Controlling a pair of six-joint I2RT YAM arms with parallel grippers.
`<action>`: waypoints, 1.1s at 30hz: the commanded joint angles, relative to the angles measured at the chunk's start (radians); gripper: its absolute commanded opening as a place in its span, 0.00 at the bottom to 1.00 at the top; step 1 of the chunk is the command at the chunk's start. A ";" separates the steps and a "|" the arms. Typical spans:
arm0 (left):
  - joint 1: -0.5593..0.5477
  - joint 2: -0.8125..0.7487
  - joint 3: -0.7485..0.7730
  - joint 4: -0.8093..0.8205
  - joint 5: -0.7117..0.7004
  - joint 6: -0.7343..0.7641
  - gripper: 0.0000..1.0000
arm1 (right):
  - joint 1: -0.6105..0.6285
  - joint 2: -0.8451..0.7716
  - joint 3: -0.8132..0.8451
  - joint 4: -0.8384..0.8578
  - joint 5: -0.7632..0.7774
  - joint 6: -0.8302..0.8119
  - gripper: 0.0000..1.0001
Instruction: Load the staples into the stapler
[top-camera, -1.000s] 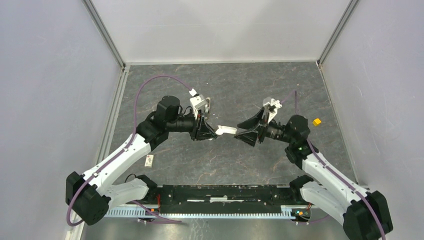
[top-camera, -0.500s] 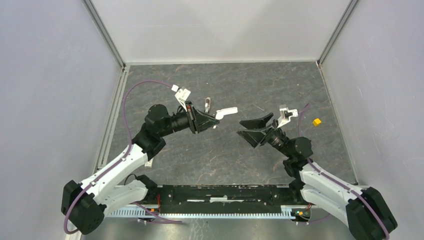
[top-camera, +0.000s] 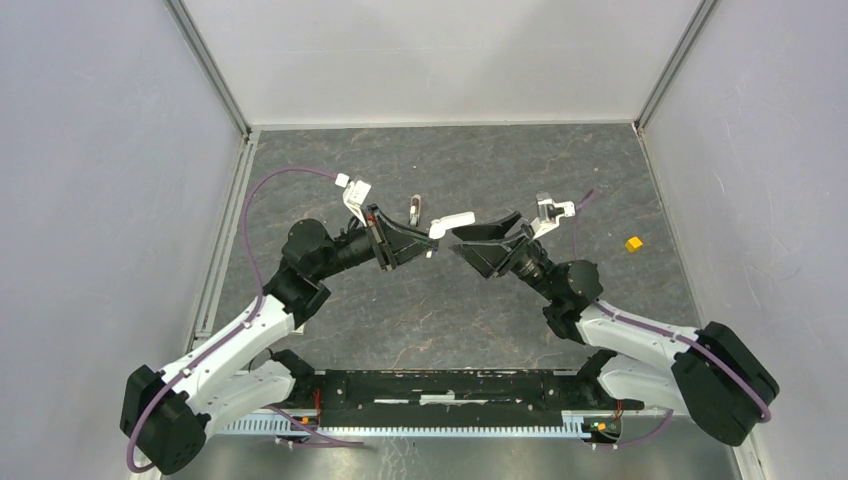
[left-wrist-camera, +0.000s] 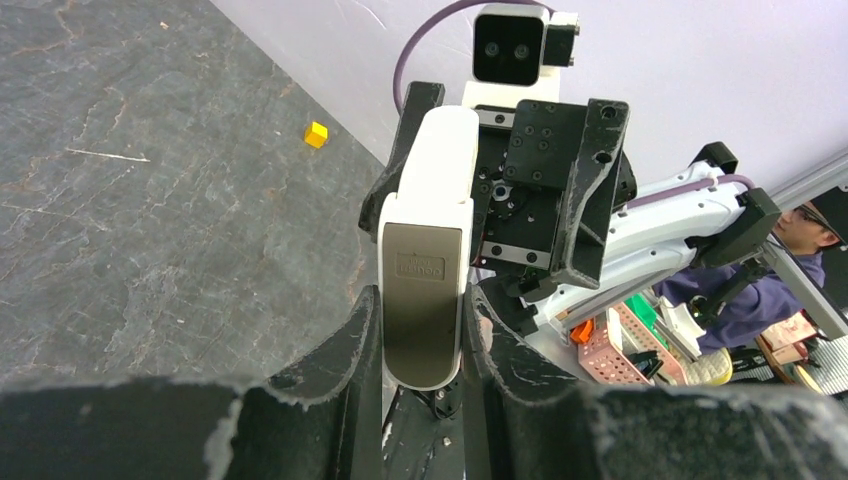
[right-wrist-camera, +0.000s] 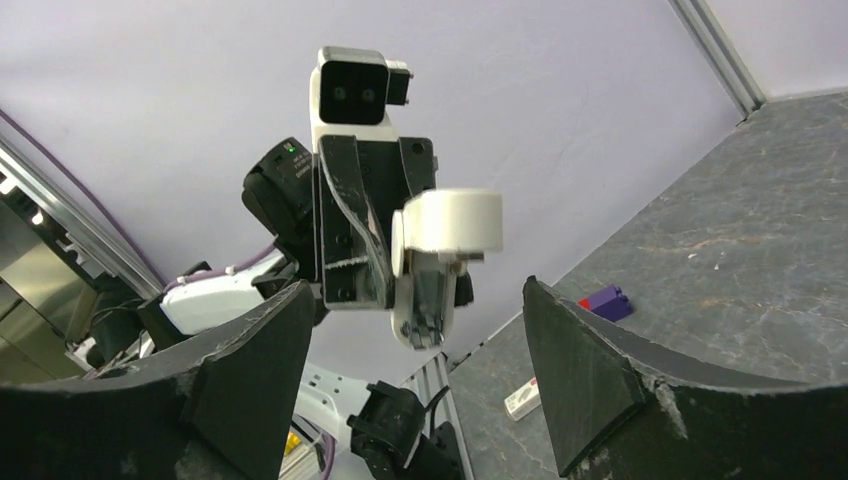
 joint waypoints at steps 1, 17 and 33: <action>0.000 -0.009 -0.021 0.105 0.011 -0.051 0.02 | 0.023 0.048 0.082 0.085 0.048 0.017 0.82; 0.000 -0.006 -0.045 0.169 0.008 -0.074 0.02 | 0.072 0.154 0.138 0.123 0.071 0.032 0.56; 0.001 -0.071 -0.016 -0.119 -0.051 0.047 0.79 | 0.005 0.137 0.076 0.126 0.063 0.028 0.25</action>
